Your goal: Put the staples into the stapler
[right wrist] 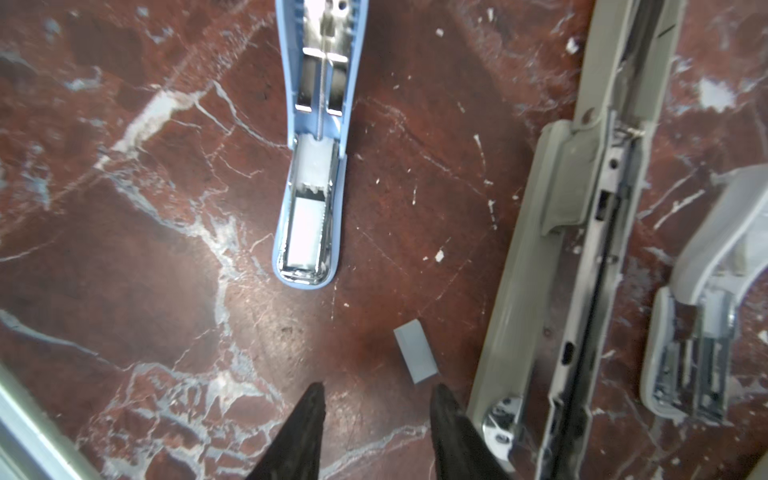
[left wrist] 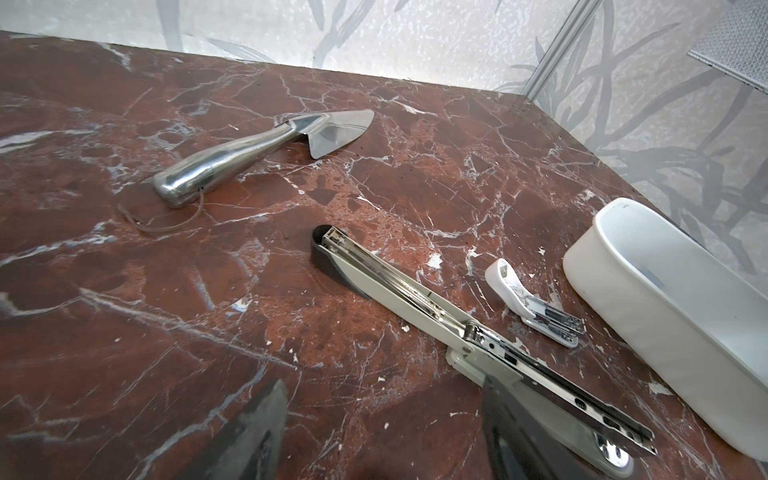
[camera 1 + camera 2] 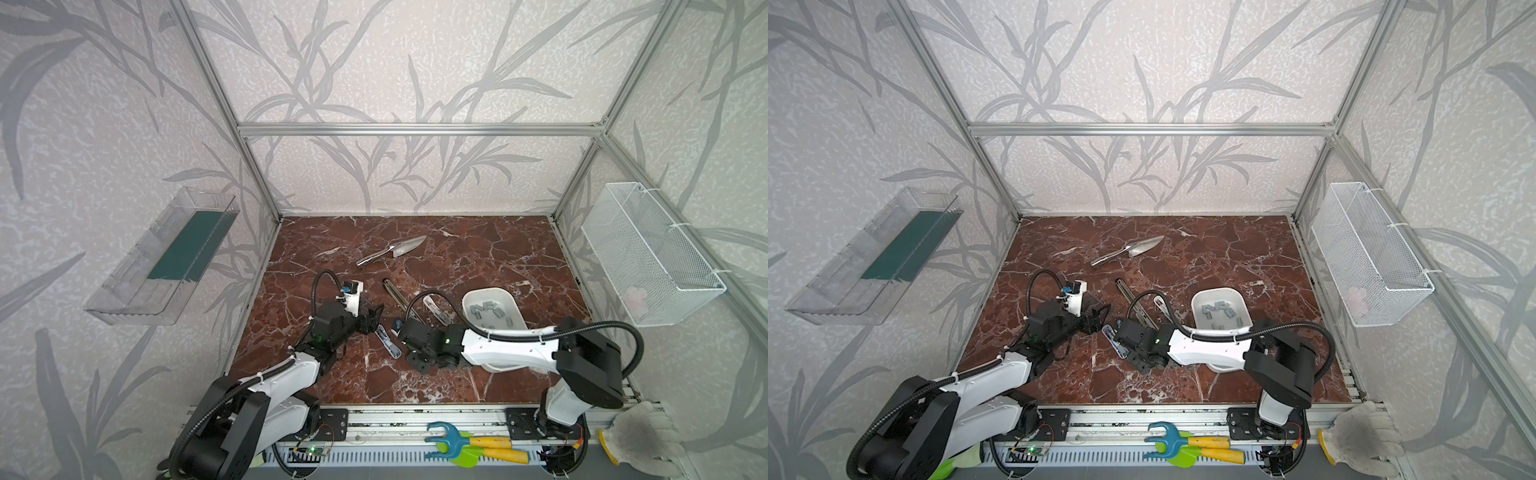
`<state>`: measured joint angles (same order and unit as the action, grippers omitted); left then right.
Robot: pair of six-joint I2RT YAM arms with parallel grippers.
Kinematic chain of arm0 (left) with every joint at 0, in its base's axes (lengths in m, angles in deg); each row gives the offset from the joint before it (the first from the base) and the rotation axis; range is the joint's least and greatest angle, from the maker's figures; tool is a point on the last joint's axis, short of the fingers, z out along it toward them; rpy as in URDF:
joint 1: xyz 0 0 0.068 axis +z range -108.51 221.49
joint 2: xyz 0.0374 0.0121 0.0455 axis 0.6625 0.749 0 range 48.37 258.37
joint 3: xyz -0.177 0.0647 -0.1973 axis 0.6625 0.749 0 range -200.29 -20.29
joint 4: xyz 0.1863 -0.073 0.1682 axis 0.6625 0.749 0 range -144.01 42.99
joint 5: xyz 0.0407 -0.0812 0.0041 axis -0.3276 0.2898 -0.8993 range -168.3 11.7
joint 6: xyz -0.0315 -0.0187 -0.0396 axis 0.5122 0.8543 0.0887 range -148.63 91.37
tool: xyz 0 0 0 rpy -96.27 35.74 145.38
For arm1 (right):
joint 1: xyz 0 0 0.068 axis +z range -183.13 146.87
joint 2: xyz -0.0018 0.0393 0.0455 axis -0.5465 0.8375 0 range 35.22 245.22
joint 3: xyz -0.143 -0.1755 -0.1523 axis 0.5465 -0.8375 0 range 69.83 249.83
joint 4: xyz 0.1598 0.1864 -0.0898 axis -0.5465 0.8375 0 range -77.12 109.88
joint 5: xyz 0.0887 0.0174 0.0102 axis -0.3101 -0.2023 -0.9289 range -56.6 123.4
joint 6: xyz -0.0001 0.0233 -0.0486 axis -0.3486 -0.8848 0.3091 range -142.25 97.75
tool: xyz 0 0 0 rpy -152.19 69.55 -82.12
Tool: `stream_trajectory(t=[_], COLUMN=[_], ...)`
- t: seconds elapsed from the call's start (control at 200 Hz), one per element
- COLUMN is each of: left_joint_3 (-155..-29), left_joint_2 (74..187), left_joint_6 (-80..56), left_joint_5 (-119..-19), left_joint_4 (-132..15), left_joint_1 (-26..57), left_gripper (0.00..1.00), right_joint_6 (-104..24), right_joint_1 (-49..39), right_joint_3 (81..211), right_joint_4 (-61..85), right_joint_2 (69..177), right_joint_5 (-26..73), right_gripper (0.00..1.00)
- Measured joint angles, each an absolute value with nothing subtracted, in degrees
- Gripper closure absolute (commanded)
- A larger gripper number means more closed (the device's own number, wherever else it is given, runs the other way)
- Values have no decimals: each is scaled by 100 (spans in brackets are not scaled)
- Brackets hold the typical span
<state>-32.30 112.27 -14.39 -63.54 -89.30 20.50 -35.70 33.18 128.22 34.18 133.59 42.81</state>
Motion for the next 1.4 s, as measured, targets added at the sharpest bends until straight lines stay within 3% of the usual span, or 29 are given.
stream_trajectory(t=[0.495,0.6,0.71,0.78,1.03,1.254,1.399], left_joint_3=[-3213,-3213,-3213,-3213,-3213,-3213,-3213], left_joint_2=[11303,11303,11303,11303,11303,11303,11305], left_joint_6=[-1407,-1407,-1407,-1407,-1407,-1407,-1407], left_joint_5=[-6369,-6369,-6367,-6365,-6360,-6341,-6339], left_joint_4=[-8958,-8958,-8958,-8958,-8958,-8961,-8961], left_joint_1=[2050,2050,2050,2050,2050,2050,2050], left_gripper=[26,26,26,26,26,26,26], right_joint_6=[-3577,-3590,-3620,-3664,-3760,-3878,-3939], right_joint_1=[3217,3217,3217,3217,3213,3163,3125], right_joint_3=[13303,13303,13303,13303,13300,13287,13237], right_joint_4=[3689,3702,3702,3697,3699,3734,3721], right_joint_2=[14043,14047,14063,14069,14074,14058,14021], right_joint_5=[4473,4495,4491,4487,4484,4495,4487], right_gripper=[52,58,72,74,74,64,66])
